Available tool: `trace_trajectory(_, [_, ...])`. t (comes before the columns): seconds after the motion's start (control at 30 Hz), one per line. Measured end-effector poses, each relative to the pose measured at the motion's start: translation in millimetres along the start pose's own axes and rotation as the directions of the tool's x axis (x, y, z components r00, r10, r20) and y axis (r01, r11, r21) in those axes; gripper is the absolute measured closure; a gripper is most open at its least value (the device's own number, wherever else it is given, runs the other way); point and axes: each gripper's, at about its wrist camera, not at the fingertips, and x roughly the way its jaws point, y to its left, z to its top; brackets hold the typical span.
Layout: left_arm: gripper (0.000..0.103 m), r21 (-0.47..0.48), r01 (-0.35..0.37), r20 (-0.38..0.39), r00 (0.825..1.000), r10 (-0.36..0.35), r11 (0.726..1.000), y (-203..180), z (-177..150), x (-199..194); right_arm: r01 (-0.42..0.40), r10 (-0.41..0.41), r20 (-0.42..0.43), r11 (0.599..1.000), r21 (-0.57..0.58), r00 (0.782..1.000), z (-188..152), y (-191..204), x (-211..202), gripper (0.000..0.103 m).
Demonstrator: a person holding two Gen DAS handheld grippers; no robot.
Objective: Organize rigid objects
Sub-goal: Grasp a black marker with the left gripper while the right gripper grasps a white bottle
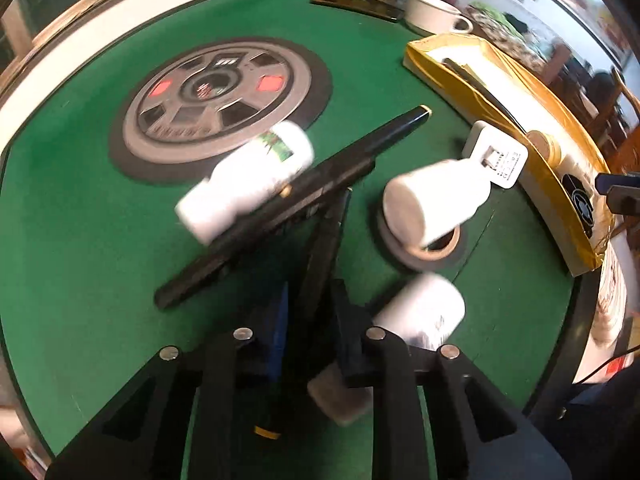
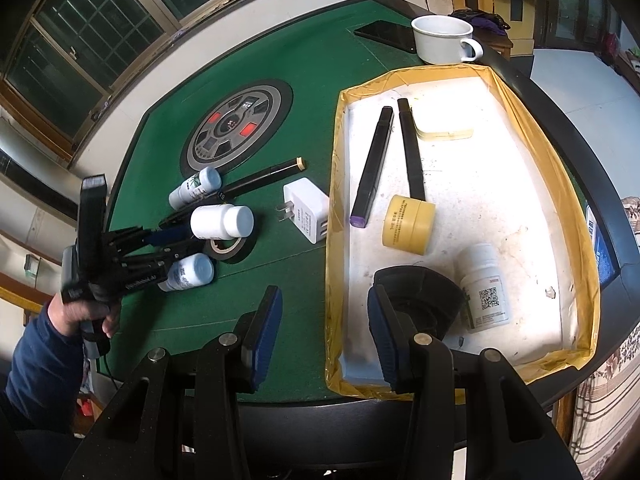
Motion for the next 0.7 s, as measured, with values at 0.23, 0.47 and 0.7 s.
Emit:
trace_trajectory(0.23, [0.089,-0.156,-0.046,0.002,0.999,0.047,0.987,20.8,-56.5,-24.0,-0.074,0.073,-0.027,0.995,-0.068,0.997,0.2,25.7,9.2,0.063])
trace_trajectory(0.47, [0.089,-0.301,-0.09,0.0,0.996,0.094,0.949,37.7,-108.8,-49.2,-0.232,0.208,-0.137,0.952,-0.197,0.969,3.5,87.2,39.3,0.063])
trace_trajectory(0.7, [0.089,-0.329,-0.105,0.021,0.993,0.118,0.938,37.6,-123.4,-55.7,-0.307,0.266,-0.279,0.945,-0.116,0.923,18.6,137.7,100.5,0.062])
